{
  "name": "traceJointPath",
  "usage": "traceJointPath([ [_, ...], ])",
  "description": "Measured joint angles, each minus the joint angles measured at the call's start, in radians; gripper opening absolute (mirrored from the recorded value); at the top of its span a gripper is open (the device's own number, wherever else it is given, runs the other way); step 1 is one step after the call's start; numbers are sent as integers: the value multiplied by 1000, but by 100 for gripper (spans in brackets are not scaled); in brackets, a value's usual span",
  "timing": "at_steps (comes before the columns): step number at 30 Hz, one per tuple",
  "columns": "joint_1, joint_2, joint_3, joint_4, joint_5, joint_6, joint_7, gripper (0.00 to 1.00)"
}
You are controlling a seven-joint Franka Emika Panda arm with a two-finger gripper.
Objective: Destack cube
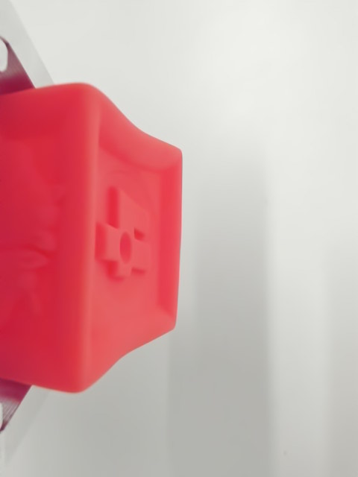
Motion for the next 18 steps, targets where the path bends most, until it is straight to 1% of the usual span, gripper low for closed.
traceJointPath([
  [18, -53, 38, 0, 48, 0, -9, -126, 0],
])
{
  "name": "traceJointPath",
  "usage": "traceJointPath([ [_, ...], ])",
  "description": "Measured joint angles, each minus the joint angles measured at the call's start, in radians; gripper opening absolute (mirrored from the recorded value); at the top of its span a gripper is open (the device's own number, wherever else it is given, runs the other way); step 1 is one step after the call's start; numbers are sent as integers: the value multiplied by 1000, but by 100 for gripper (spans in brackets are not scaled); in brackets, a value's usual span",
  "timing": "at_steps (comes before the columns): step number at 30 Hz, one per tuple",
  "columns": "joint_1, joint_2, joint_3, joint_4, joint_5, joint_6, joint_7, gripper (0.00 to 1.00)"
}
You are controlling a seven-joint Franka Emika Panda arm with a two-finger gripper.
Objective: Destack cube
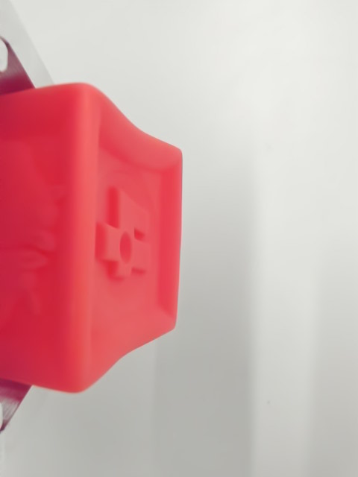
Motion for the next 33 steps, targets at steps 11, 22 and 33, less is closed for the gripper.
traceJointPath([
  [11, -30, 24, 0, 31, 0, -8, -73, 0],
  [22, -40, 86, 2, 45, 0, 31, -94, 0],
  [33, -40, 149, 2, 54, 0, 88, -94, 0],
])
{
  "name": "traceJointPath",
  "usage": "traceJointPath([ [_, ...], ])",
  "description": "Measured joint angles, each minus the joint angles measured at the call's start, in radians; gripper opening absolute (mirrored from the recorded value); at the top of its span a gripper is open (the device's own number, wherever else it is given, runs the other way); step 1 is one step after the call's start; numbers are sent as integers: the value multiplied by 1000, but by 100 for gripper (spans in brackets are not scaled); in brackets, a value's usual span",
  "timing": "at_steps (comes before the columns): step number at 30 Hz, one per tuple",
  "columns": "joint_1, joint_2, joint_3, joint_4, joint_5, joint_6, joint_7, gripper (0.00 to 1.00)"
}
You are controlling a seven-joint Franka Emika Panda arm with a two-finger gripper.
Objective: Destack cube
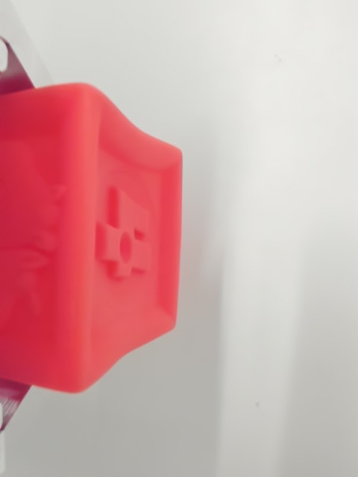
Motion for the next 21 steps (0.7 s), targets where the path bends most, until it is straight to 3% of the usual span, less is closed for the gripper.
traceJointPath([
  [21, 0, 94, 1, 24, 0, 70, 0, 0],
])
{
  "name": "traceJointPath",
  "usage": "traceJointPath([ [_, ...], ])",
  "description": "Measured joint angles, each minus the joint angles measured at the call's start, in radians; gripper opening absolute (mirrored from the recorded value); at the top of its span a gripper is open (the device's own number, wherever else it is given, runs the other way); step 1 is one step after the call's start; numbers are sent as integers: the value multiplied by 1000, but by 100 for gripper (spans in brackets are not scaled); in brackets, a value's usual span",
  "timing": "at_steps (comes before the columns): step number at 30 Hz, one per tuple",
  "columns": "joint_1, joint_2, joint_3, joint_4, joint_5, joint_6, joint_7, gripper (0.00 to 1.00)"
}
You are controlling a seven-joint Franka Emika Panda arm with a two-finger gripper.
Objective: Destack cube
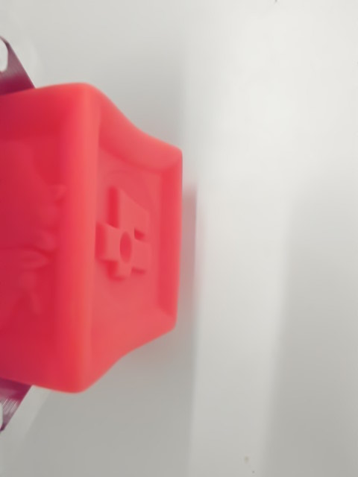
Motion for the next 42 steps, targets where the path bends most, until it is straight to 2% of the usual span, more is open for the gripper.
traceJointPath([
  [17, 0, 31, 0, 11, 0, 21, 0, 0],
  [18, 0, 31, 0, 11, 0, 22, 0, 100],
  [42, 0, 33, 0, 12, 0, 23, 0, 100],
])
